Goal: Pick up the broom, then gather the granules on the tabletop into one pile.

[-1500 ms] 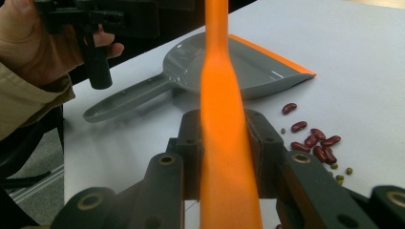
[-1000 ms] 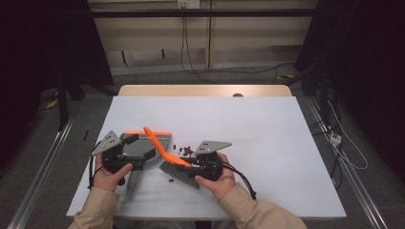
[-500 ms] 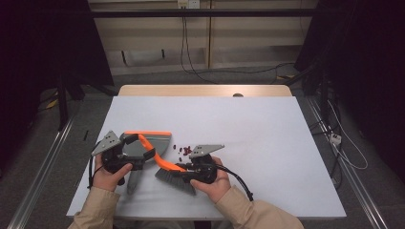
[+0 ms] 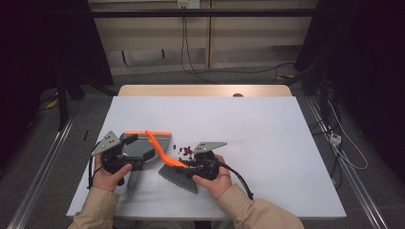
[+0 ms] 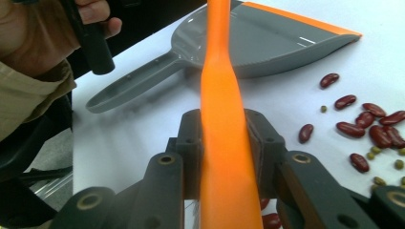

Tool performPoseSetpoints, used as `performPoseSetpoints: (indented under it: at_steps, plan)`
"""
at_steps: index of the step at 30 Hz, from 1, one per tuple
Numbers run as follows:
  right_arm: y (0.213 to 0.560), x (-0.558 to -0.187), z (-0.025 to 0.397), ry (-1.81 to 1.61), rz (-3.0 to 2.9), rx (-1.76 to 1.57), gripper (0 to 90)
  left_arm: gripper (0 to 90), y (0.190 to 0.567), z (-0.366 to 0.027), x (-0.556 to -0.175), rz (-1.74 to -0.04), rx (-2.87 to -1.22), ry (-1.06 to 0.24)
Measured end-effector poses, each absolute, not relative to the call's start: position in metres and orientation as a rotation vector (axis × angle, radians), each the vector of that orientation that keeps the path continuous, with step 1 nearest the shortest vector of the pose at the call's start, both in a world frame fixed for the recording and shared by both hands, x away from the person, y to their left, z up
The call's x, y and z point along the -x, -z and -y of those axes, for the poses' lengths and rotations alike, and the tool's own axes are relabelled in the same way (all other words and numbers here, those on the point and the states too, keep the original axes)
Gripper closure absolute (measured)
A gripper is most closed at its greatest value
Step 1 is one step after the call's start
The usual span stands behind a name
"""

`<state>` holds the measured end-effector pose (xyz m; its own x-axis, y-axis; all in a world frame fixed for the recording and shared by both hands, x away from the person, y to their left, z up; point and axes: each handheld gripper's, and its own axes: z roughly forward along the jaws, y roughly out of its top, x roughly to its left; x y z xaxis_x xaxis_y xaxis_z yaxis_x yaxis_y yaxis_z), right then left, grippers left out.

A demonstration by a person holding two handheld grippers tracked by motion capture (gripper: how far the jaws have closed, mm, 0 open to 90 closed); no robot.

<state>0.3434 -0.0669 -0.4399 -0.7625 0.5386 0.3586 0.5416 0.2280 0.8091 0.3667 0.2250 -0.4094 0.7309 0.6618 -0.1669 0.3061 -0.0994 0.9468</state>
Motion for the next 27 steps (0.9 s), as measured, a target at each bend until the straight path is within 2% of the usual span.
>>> performPoseSetpoints:
  at_steps: [27]
  plan:
    - [0.441,-0.353,0.084,1.629,2.462,1.167,71.0,4.9,0.412,-0.225,-0.368,-0.785,-1.704,-0.354]
